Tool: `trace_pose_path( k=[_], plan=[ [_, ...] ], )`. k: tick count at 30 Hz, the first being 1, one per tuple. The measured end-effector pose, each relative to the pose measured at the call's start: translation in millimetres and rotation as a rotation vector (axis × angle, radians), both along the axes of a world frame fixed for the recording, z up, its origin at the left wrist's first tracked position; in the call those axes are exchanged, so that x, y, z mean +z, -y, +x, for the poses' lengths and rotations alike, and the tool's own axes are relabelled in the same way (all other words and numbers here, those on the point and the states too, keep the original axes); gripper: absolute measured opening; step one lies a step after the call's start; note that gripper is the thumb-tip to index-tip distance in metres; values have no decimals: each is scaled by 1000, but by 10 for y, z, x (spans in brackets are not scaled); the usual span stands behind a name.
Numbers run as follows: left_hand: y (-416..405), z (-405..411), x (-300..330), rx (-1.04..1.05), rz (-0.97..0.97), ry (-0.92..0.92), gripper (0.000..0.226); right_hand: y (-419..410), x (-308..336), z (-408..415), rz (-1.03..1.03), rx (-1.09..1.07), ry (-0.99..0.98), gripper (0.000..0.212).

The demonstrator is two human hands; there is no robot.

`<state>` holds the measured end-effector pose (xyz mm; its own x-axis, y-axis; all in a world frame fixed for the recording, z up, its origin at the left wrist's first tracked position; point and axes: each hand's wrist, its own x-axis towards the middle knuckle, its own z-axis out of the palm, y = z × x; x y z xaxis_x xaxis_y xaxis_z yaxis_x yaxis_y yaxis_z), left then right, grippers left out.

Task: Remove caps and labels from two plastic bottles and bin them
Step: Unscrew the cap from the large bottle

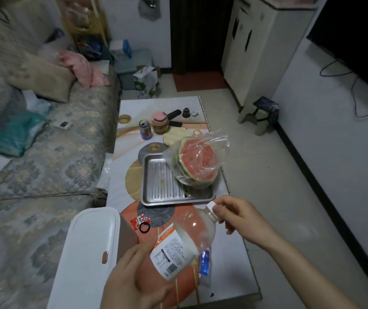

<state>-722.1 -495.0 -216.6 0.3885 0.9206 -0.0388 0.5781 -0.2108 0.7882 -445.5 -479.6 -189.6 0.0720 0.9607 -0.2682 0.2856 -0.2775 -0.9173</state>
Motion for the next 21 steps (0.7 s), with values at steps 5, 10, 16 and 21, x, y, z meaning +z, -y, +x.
trace_pose_path(
  k=[5, 10, 16, 21],
  plan=[
    [-40, -46, 278, -1, 75, 21, 95, 127, 208, 14, 92, 13, 45, 19],
    [-73, -51, 532, -44, 84, 22, 94, 270, 394, 9, 168, 31, 61, 26],
    [-141, -135, 751, -80, 158, 18, 98, 384, 569, -66, 245, 37, 36, 31],
    [-227, -64, 859, -160, 129, 18, 87, 352, 671, -123, 276, -75, -58, 29]
  ],
)
